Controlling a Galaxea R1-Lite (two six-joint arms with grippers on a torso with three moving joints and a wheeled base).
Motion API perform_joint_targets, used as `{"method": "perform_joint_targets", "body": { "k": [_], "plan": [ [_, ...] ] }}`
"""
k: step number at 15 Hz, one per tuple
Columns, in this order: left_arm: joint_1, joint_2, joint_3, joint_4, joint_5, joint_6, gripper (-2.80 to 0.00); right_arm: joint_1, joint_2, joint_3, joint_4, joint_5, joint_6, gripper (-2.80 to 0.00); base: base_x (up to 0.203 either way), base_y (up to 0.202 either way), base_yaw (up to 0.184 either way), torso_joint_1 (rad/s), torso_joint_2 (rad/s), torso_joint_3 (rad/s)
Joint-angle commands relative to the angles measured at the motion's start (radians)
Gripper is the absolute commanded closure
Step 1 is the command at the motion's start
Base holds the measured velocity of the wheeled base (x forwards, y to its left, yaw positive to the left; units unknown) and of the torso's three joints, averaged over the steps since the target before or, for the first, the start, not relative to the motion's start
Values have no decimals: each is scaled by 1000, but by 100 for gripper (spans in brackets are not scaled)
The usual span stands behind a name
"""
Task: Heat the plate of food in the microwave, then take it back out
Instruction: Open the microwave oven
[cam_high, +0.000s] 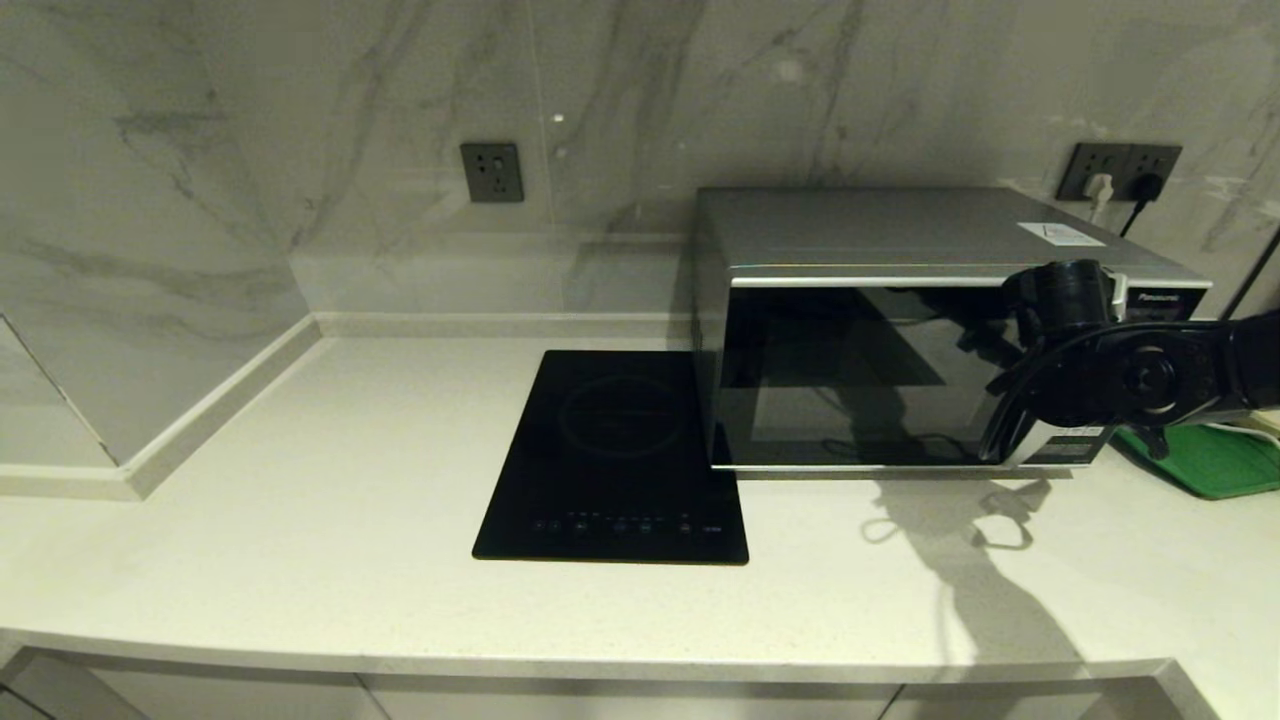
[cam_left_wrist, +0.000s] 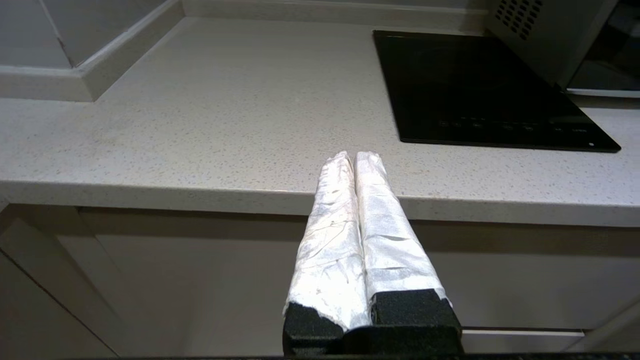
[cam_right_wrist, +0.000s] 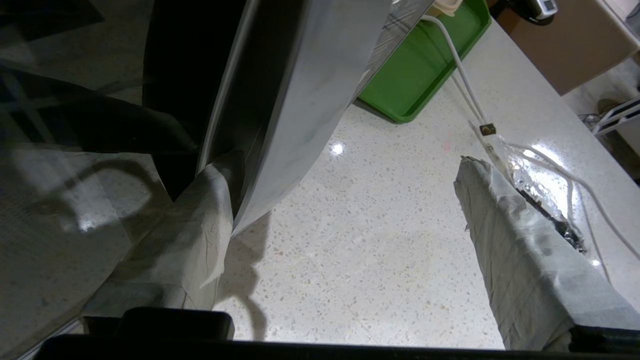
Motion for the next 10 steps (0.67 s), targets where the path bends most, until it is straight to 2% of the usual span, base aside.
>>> {"method": "perform_joint_targets", "body": {
  "k": [1, 5, 10],
  "plan": [
    [0, 0, -1, -1, 0, 0, 0, 1, -6, 6, 3, -3, 4, -280, 0, 0, 0, 0, 0, 0],
    [0, 0, 0, 0, 0, 0, 0, 1, -8, 15, 3, -7, 41, -280, 0, 0, 0, 0, 0, 0],
    [0, 0, 0, 1, 0, -1, 0, 1, -18, 62, 5, -38, 170, -280, 0, 0, 0, 0, 0, 0]
  ]
}}
